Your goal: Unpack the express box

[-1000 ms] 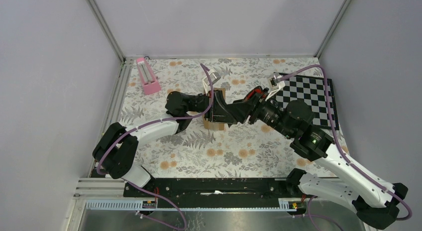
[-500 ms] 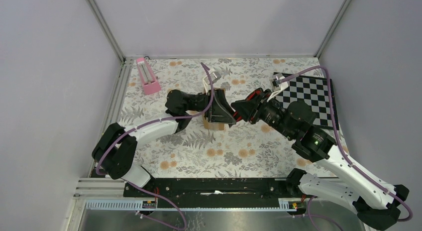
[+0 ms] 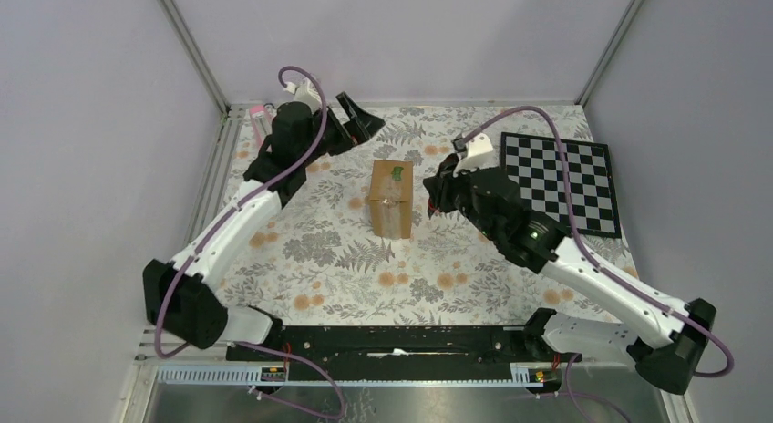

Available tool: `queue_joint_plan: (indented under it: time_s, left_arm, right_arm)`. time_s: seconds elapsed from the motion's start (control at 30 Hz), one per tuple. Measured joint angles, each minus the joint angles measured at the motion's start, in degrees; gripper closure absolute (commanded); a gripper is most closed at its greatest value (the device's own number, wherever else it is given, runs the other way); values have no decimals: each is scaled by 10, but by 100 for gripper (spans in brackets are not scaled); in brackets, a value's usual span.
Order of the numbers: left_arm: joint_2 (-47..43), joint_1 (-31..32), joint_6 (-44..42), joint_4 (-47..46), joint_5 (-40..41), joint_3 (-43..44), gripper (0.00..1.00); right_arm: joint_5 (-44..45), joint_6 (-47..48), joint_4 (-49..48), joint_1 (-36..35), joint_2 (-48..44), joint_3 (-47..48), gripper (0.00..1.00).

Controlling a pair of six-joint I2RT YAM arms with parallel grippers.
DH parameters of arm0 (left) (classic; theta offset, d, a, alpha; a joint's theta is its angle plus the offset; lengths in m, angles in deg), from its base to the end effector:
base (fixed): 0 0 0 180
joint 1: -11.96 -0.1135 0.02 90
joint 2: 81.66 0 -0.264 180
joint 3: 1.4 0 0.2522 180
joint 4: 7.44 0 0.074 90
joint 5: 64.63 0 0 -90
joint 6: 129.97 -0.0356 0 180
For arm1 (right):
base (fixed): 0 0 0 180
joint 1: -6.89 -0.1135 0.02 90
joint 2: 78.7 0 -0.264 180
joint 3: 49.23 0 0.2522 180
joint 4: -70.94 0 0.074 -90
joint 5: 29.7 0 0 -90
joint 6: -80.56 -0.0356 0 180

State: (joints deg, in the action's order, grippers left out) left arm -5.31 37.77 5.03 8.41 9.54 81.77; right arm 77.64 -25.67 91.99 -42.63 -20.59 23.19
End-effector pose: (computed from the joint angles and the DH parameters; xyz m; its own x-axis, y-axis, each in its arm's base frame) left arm 0.2794 -0.1459 0.3830 -0.5676 -0.4812 -0.6681 0.3678 0.5778 -0.7286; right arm 0.1588 0.1697 0.3873 -0.2224 0.1504 -0.9633 -0.4913 0.8361 0.2440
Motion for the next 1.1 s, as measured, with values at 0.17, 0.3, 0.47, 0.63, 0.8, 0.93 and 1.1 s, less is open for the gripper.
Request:
queue_joint_plan:
  time_s: [0.17, 0.3, 0.47, 0.63, 0.8, 0.93, 1.1]
  left_arm:
    - [126, -44, -31, 96, 129, 78, 5]
    - [269, -46, -58, 150, 127, 165, 7]
    - [367, -43, -80, 187, 89, 213, 16]
    - [380, -35, -95, 210, 37, 229, 26]
    - [383, -8, -115, 208, -14, 247, 35]
    - [394, 12, -130, 207, -49, 248, 39]
    - [413, 36, -146, 210, -87, 248, 40]
  right_arm:
    - [42, 32, -3, 0, 66, -1, 100]
    - [62, 43, -11, 0, 80, -14, 100]
    - [76, 45, -20, 1, 80, -42, 100]
    - [77, 44, -20, 1, 80, -61, 100]
    - [70, 39, -19, 1, 78, -77, 100]
    - [70, 35, -8, 1, 65, -81, 100]
    - [69, 33, 22, 1, 30, -80, 100]
